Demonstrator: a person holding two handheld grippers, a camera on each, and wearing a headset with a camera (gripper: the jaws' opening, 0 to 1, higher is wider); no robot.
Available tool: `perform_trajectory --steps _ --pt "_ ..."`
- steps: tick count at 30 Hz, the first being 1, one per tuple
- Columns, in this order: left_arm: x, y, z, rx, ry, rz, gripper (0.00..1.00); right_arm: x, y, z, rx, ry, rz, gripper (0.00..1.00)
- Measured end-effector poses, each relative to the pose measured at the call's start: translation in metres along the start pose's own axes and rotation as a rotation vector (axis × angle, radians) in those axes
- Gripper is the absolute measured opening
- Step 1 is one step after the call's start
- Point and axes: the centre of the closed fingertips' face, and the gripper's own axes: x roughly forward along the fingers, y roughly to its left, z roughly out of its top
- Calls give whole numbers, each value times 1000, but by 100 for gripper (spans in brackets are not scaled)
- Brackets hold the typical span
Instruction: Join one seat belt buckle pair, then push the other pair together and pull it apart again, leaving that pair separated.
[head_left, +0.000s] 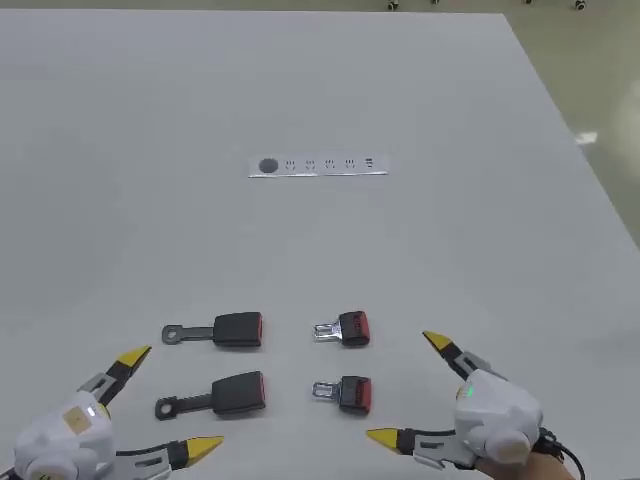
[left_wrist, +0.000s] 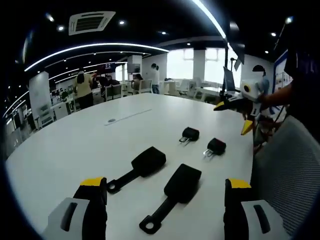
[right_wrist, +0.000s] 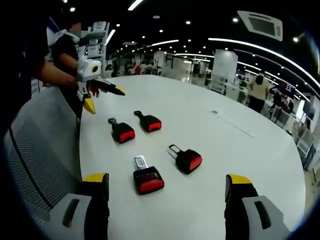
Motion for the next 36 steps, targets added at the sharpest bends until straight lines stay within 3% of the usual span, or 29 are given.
perform_trajectory --steps 18,26,36 --pt "-1 1 -3 7 16 -4 98 0 -1 0 -11 9 5 97" --pt "5 -2 -4 40 50 -42 93 0 -2 0 -46 8 19 94" --pt "23 -9 -13 83 124 -135 85 6 1 -6 -96 58 71 87"
